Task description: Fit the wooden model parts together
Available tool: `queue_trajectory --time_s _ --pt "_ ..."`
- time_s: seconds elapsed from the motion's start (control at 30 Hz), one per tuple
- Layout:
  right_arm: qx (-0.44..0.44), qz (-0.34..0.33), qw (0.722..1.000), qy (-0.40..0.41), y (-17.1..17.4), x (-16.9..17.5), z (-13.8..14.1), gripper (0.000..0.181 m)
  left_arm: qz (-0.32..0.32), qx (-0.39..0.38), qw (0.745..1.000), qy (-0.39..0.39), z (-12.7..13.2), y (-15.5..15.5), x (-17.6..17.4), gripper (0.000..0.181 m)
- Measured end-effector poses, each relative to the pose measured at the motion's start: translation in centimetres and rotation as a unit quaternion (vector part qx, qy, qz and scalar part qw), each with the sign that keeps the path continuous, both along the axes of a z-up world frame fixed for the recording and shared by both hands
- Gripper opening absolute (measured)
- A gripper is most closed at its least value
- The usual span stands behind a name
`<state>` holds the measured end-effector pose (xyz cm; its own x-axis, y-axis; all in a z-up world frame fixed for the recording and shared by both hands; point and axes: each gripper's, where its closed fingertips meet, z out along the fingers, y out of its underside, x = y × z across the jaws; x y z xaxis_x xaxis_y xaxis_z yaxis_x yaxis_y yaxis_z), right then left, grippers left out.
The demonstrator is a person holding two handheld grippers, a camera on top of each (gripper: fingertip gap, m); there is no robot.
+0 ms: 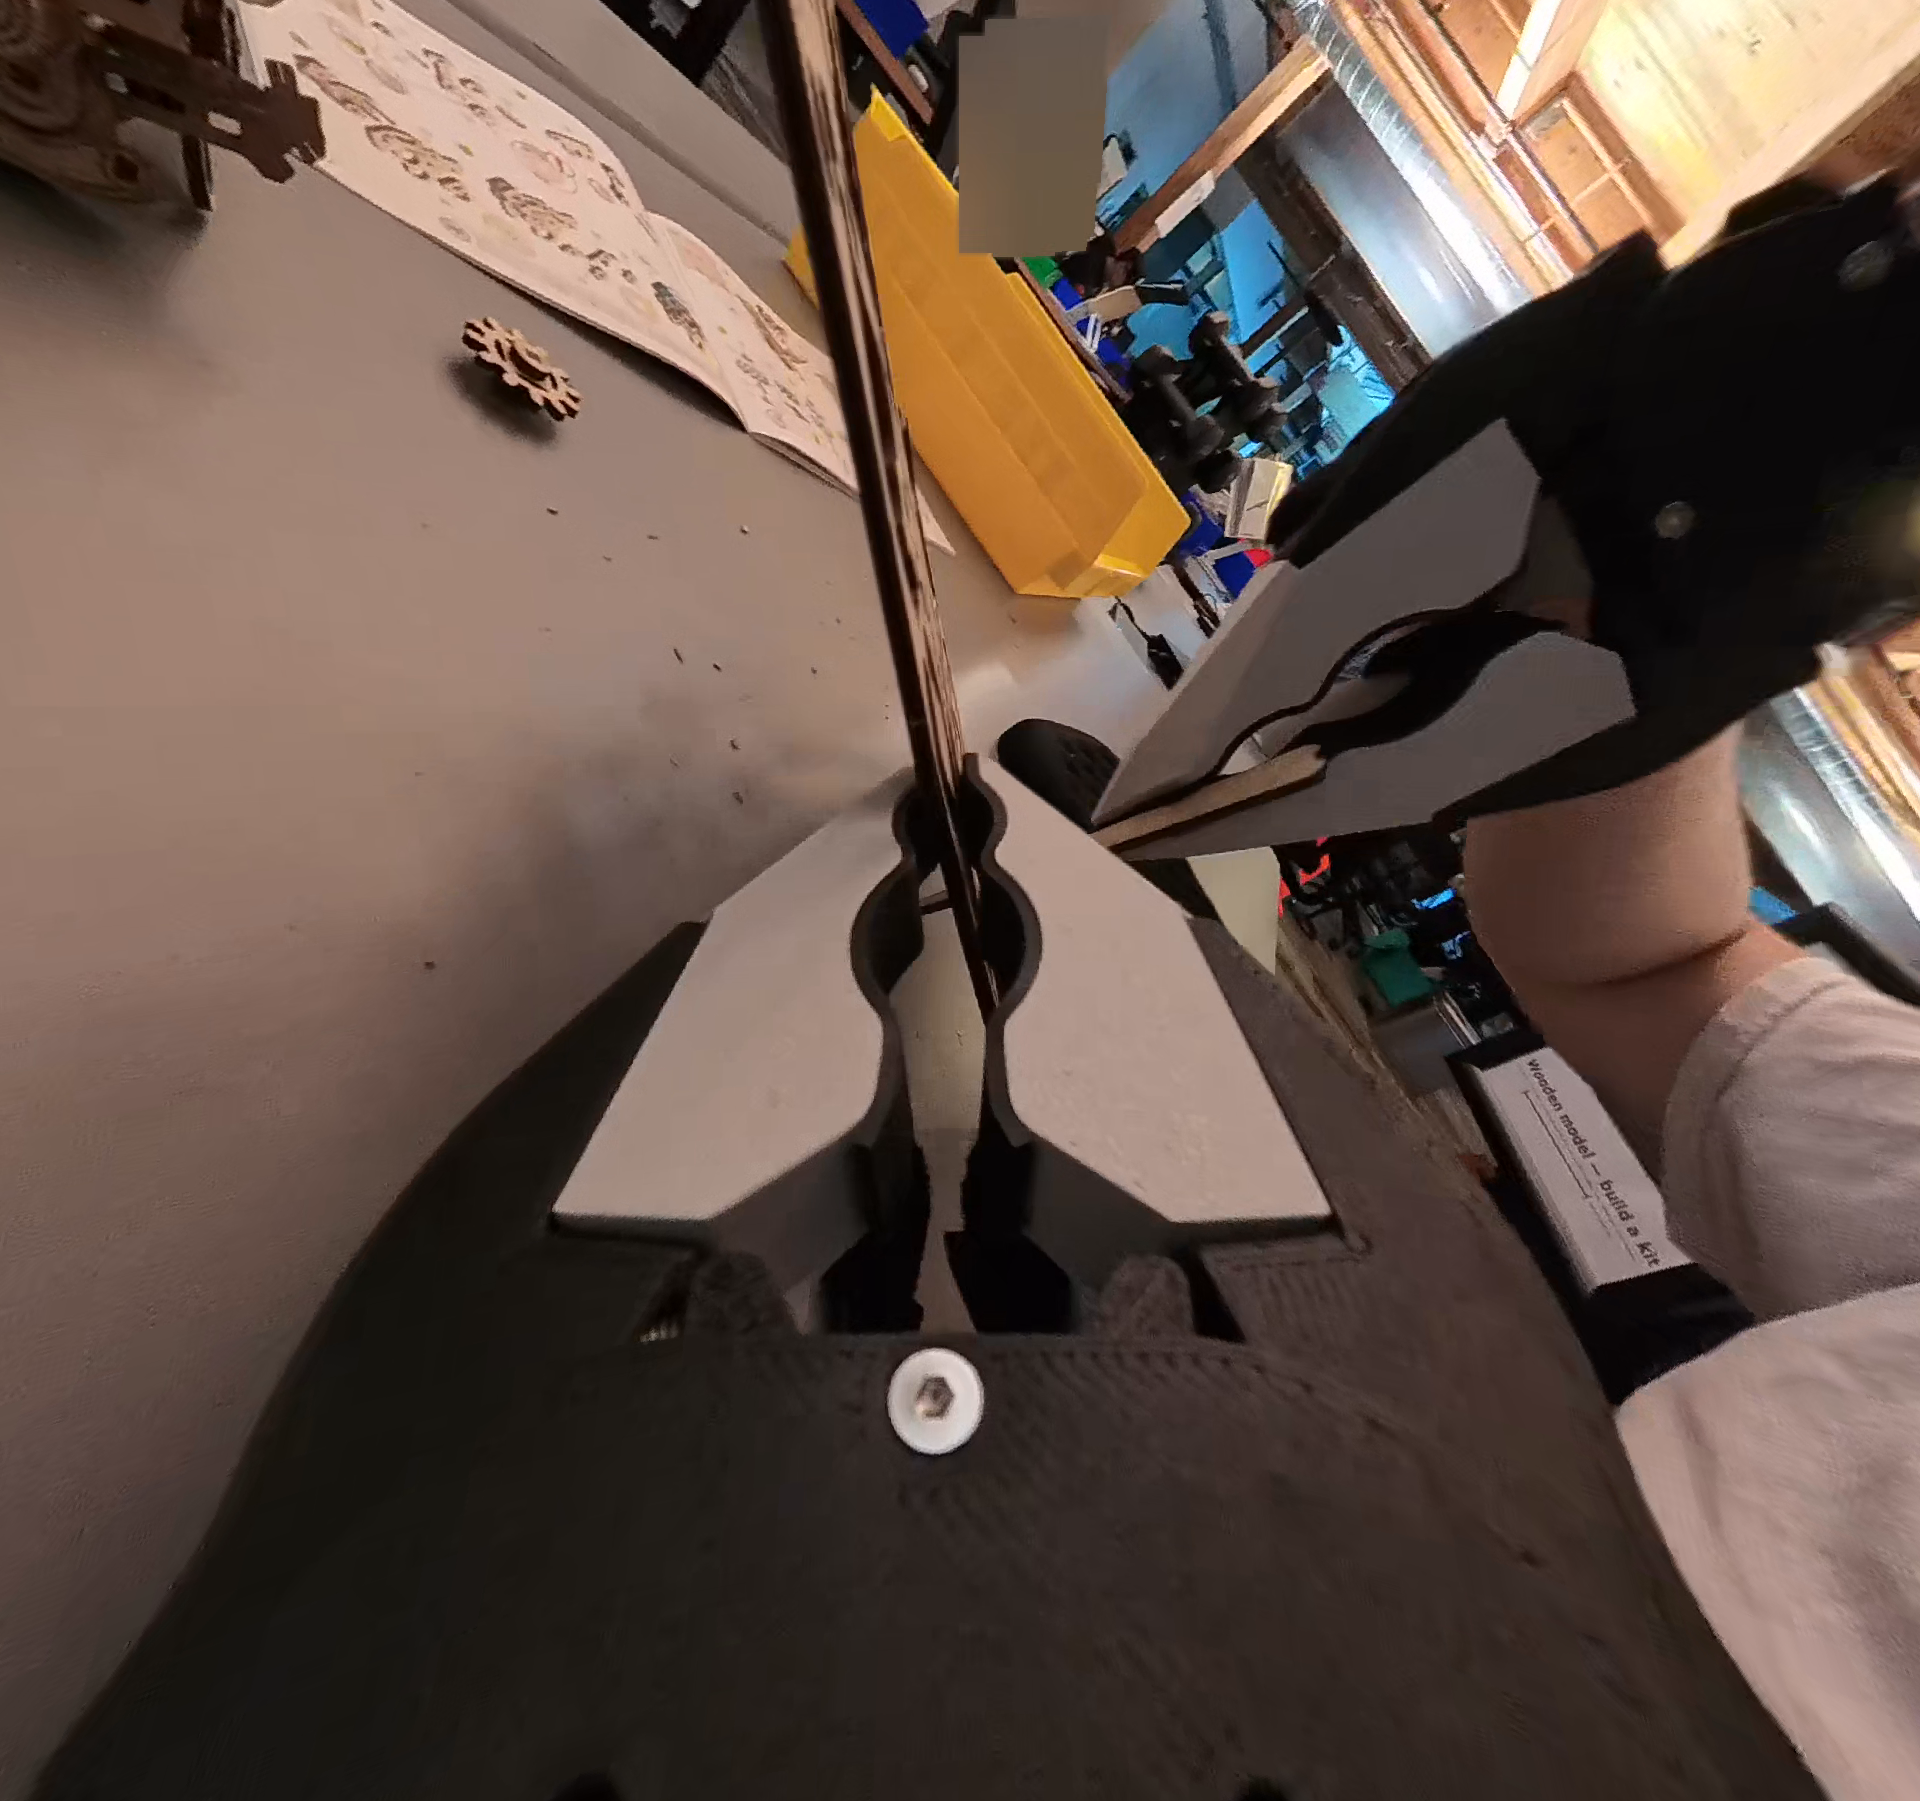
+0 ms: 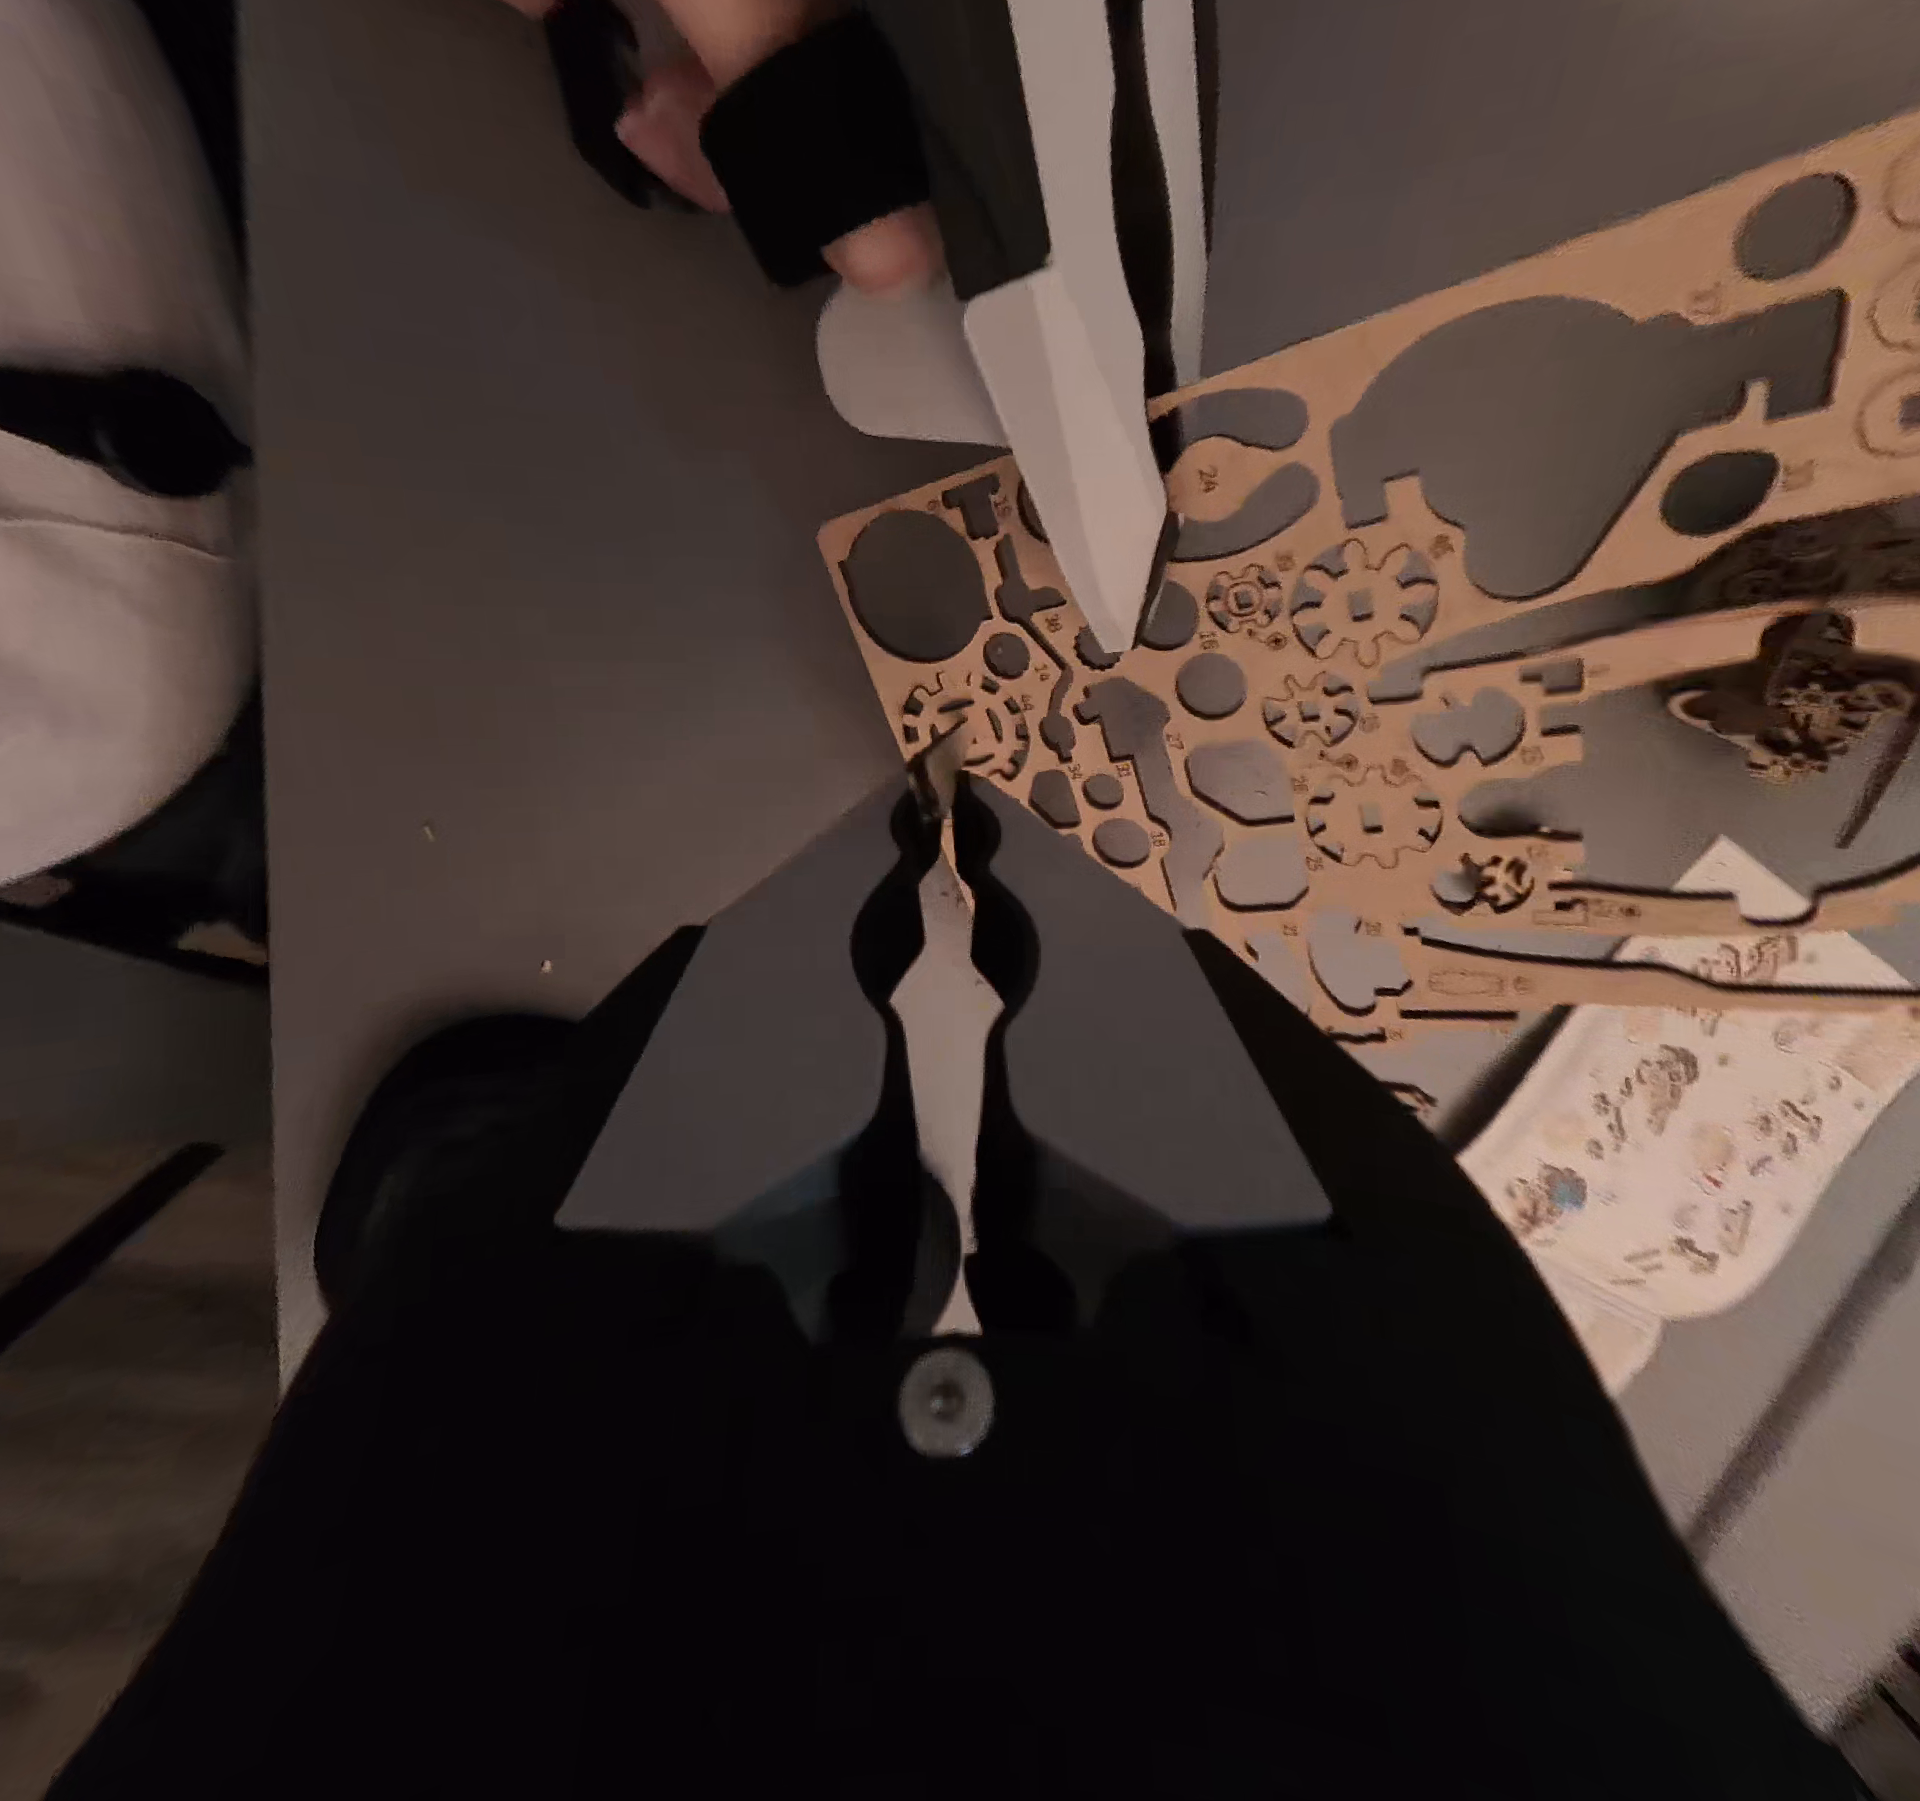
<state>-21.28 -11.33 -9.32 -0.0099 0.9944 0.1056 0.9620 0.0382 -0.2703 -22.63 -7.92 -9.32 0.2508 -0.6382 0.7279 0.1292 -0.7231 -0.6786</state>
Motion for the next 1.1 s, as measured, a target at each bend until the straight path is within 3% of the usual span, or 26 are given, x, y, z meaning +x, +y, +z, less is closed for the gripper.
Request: queue_trajectory --time_s 0.13,0.37,0.5,0.63,0.73,0.8,0.9,0.97,1.1 --pt "0.088 -0.015 0.990 0.110 0.7 0.1 0.5 0.000 0.008 -0.043 0.997 -0.067 0.9 0.7 -1.0 0.000" --pt "0.327 -0.055 0.926 0.179 0.6 1.1 -0.4 0.000 0.006 -0.068 0.992 -0.105 1.4 1.0 -1.4 0.000" --pt "0.467 -0.031 0.872 0.144 -0.3 0.7 -0.1 0.000 -0.021 -0.126 0.978 -0.163 2.0 0.8 -1.4 0.003" --pt "0.556 -0.040 0.825 0.090 -0.1 0.7 -0.3 0.000 -0.014 -0.112 0.982 -0.152 1.9 0.9 -1.4 0.004" --pt "0.506 -0.035 0.856 0.096 0.0 0.5 -1.4 0.000 -0.025 -0.066 0.991 -0.116 1.8 0.2 -1.2 0.000" --pt "0.412 -0.044 0.902 0.117 0.2 0.3 -1.6 0.000 -0.037 -0.037 0.995 -0.082 1.4 -0.5 -0.6 0.000" --pt "0.275 -0.071 0.947 0.149 1.0 0.1 -0.1 0.000 -0.048 -0.018 0.996 -0.075 1.6 -1.0 -0.1 0.000" --pt "0.201 -0.071 0.966 0.147 1.2 0.1 0.5 0.000 -0.042 -0.026 0.995 -0.090 1.8 -0.6 -0.4 0.000" --pt "0.150 -0.048 0.984 0.086 1.0 1.0 -0.4 0.000 -0.005 -0.038 0.996 -0.085 1.4 0.5 -1.1 0.000"
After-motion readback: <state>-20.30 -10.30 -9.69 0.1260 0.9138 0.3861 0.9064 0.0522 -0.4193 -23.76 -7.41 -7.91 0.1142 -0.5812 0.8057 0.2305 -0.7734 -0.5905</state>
